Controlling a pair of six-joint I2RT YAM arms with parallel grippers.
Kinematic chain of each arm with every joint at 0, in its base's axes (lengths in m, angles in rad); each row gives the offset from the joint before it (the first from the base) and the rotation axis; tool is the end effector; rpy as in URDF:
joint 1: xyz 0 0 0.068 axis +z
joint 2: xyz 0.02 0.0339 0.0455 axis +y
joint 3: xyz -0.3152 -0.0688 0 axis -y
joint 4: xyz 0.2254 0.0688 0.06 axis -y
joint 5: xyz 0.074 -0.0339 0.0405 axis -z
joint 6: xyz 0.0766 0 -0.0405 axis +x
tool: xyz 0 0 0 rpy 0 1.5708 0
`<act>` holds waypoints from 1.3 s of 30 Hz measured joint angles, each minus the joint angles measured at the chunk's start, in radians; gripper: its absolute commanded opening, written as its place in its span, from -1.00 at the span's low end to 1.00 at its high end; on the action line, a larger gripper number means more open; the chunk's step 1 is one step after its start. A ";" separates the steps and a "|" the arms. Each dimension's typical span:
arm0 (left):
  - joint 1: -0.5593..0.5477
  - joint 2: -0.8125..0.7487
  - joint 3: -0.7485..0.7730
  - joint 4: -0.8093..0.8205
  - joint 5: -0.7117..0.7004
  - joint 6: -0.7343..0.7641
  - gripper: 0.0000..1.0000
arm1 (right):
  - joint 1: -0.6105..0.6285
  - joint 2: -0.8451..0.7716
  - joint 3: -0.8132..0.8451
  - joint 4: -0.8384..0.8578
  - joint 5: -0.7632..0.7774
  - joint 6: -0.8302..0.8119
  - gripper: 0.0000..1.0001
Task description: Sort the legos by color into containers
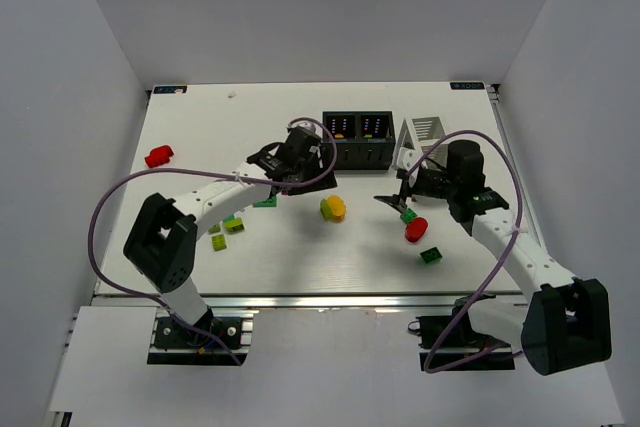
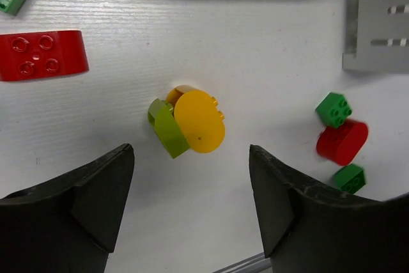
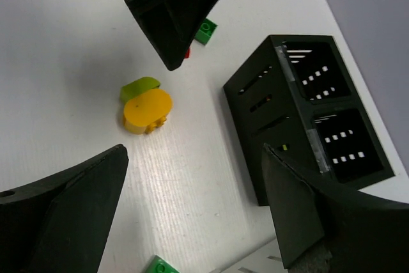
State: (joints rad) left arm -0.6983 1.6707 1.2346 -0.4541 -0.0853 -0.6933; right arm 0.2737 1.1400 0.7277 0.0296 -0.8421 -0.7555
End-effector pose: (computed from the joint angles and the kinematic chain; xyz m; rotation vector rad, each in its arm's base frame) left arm 0.2919 -0.2365 0.2695 -0.0318 2.5231 -0.4900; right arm 0.2107 0.1185 0.3179 -1.3373 1.2773 0.4846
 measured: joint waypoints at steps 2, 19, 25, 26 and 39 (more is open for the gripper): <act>0.013 0.008 0.023 -0.023 -0.002 -0.045 0.54 | -0.013 0.000 0.000 0.027 0.003 0.006 0.70; 0.134 -0.140 0.014 -0.200 -0.028 0.061 0.81 | 0.043 0.178 0.172 -0.364 -0.089 -0.234 0.79; 0.315 -0.398 -0.237 -0.175 0.011 0.054 0.83 | 0.286 0.395 0.186 -0.333 0.088 -0.360 0.79; 0.314 -0.406 -0.269 -0.163 0.018 0.039 0.83 | 0.307 0.439 0.216 -0.327 0.106 -0.361 0.79; 0.316 -0.561 -0.338 -0.121 0.017 0.058 0.85 | 0.370 0.776 0.553 -0.357 0.262 -0.340 0.79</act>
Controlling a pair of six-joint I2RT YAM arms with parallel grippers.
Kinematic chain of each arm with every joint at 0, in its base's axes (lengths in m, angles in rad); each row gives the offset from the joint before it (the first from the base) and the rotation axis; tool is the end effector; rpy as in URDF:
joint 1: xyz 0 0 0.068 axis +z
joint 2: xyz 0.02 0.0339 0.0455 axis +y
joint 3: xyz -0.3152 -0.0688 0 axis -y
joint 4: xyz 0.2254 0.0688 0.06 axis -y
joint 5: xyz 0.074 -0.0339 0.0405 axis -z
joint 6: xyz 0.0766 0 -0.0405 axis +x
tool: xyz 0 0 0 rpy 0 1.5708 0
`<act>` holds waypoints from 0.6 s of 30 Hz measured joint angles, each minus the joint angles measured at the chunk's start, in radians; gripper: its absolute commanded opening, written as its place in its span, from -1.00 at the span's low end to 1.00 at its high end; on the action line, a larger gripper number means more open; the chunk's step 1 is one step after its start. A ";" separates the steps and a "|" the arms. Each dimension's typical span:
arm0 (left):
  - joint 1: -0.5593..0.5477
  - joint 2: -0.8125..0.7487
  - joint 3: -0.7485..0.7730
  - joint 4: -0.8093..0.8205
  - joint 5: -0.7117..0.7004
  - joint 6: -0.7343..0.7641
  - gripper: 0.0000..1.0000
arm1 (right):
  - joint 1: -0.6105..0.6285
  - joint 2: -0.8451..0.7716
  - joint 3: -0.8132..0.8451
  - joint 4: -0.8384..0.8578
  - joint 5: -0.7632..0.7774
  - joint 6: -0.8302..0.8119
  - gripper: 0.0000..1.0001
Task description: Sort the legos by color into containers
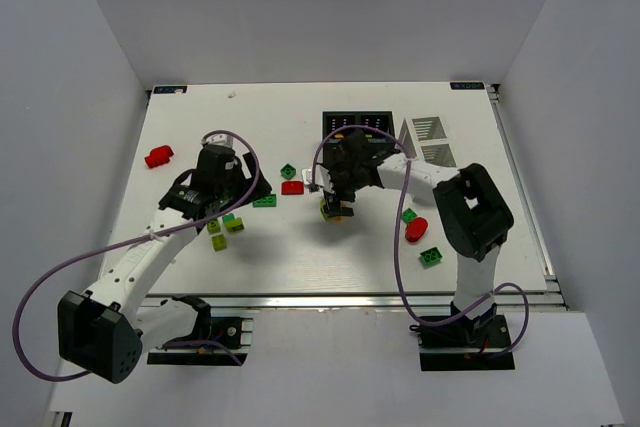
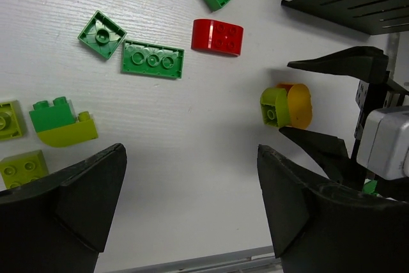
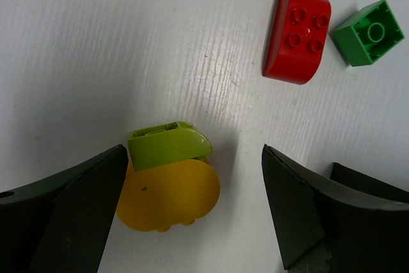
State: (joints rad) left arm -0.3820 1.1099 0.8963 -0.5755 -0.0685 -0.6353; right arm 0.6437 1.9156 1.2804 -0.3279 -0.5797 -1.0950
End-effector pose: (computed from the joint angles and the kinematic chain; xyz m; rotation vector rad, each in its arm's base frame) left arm 0.2050 -0.0767 0.2999 -0.3362 2.3724 -0.4091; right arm 0.3127 0.2871 0.2113 -1.9613 1.3655 0.5247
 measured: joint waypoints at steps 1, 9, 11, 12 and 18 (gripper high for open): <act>0.000 0.000 -0.003 -0.001 0.000 0.003 0.85 | 0.001 0.010 0.011 -0.014 0.003 -0.004 0.79; 0.002 -0.003 -0.027 -0.004 0.002 0.022 0.85 | 0.006 0.034 0.050 -0.105 0.056 -0.041 0.79; 0.005 -0.005 -0.035 -0.005 0.003 0.026 0.85 | 0.005 0.041 0.058 -0.119 0.069 -0.046 0.79; 0.006 -0.005 -0.037 -0.006 0.005 0.027 0.85 | 0.005 0.044 0.059 -0.126 0.077 -0.048 0.79; 0.008 -0.006 -0.051 0.005 0.026 0.033 0.85 | 0.005 0.068 0.068 -0.164 0.102 -0.071 0.77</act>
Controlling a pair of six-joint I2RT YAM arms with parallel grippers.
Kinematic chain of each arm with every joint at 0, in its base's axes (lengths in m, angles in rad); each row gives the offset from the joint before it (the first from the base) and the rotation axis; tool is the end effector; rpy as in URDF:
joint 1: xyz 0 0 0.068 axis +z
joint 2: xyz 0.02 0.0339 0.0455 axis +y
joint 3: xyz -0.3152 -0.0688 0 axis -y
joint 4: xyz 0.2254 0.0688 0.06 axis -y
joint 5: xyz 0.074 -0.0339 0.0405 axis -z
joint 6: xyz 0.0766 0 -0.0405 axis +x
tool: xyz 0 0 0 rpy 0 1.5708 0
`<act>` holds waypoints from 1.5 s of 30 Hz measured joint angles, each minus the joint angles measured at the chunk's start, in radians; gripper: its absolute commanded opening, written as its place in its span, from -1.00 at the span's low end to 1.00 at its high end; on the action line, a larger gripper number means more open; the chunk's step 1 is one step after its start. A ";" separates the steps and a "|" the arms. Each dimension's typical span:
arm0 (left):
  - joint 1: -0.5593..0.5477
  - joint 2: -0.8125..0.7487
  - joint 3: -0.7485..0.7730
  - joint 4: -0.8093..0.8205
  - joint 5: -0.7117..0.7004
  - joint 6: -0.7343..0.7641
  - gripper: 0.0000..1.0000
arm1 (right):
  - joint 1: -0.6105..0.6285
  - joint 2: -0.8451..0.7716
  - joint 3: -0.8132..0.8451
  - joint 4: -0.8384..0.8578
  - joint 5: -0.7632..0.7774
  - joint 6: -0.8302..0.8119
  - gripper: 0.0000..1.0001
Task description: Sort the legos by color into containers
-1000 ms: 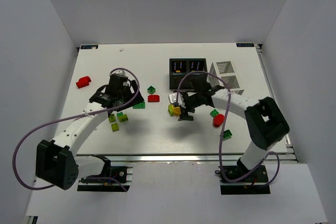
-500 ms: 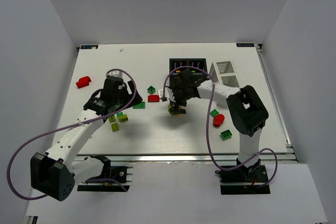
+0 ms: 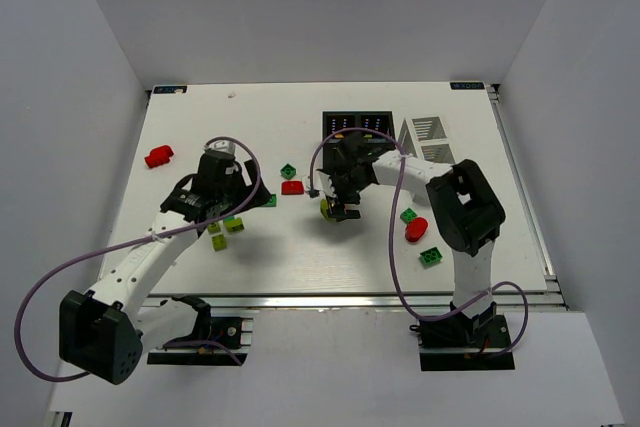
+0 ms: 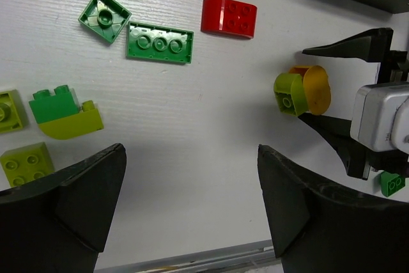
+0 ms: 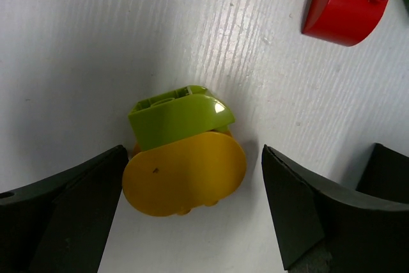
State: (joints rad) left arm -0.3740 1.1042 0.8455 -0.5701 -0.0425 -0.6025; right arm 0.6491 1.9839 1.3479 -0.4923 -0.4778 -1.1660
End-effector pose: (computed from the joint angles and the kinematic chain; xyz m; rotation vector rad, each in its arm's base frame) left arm 0.1996 -0.0749 0.2844 -0.2979 2.4195 -0.3991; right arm 0.3167 0.2845 0.1882 -2.1043 1.4661 0.4558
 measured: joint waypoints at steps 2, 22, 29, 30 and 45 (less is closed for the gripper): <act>0.000 0.000 -0.009 0.008 0.015 -0.003 0.85 | 0.000 0.005 0.011 -0.008 0.005 -0.012 0.70; 0.004 -0.024 -0.241 0.560 0.502 -0.127 0.82 | 0.000 -0.098 0.040 -0.080 -0.110 0.122 -0.90; 0.004 0.037 -0.259 0.759 0.601 -0.211 0.81 | 0.000 -0.309 0.040 0.006 -0.201 0.331 -1.00; 0.004 0.043 -0.260 0.778 0.610 -0.221 0.81 | 0.000 -0.333 0.039 0.023 -0.211 0.354 -1.00; 0.004 0.035 -0.299 1.028 0.693 -0.393 0.76 | 0.000 -0.410 -0.055 0.153 -0.232 0.456 -1.00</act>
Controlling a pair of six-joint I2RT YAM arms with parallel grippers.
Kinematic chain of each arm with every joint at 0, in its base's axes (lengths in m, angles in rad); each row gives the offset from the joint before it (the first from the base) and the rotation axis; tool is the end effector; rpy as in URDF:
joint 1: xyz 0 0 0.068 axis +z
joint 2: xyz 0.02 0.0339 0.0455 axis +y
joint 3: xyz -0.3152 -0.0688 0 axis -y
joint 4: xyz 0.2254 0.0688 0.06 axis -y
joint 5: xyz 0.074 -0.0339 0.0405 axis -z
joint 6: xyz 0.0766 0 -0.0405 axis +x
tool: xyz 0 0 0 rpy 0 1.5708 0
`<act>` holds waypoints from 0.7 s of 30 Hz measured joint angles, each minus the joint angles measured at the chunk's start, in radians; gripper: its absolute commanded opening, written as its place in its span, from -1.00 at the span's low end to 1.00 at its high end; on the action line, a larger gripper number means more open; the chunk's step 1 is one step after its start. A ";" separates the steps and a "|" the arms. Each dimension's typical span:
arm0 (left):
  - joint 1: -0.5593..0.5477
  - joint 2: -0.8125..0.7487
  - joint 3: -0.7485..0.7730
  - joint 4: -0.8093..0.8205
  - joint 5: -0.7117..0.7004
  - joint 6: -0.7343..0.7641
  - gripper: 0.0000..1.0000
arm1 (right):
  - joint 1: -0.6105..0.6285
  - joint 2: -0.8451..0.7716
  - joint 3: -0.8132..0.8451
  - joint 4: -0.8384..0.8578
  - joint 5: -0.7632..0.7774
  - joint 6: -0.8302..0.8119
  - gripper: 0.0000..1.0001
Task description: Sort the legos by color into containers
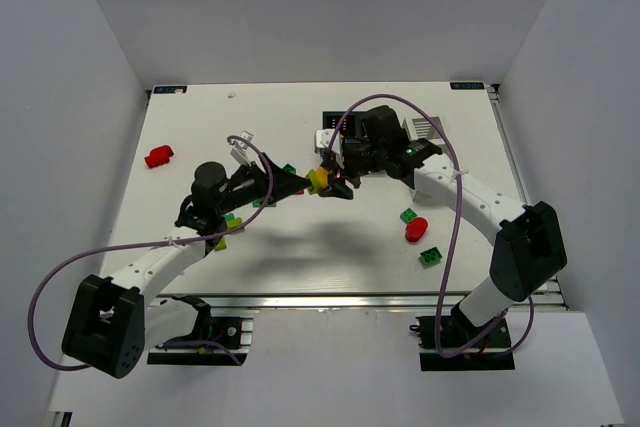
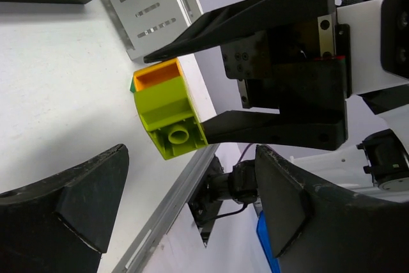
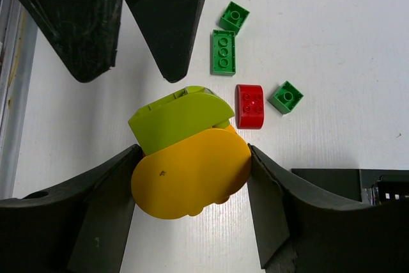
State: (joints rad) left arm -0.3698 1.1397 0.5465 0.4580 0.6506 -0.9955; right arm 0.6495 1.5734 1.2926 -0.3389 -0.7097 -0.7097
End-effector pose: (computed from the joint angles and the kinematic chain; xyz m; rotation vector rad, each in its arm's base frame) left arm 0.2093 -0.1309 0.3054 -0.0514 1.9438 -1.5156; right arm 0.2578 0.2584 0.3472 -1.6098 1.3632 0.7353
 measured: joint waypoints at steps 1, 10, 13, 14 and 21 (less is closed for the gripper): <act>0.000 -0.003 0.000 0.000 0.002 -0.001 0.74 | 0.001 0.000 -0.001 0.004 0.000 0.002 -1.00; 0.000 -0.011 -0.003 -0.032 0.005 -0.005 0.48 | 0.045 -0.016 -0.016 0.052 0.027 0.009 -1.00; 0.000 -0.009 -0.003 -0.041 0.004 -0.008 0.41 | 0.061 -0.017 -0.016 0.058 0.039 0.011 -1.00; 0.000 -0.009 -0.003 -0.042 0.004 -0.008 0.37 | 0.067 -0.017 -0.016 0.059 0.045 0.011 -1.00; 0.000 -0.008 -0.003 -0.055 0.000 -0.008 -0.06 | 0.074 -0.019 -0.031 0.069 0.065 0.011 -1.00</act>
State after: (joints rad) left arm -0.3698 1.1320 0.5430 0.4030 0.6506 -1.0039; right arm 0.7231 1.5539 1.2617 -0.2695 -0.6449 -0.6983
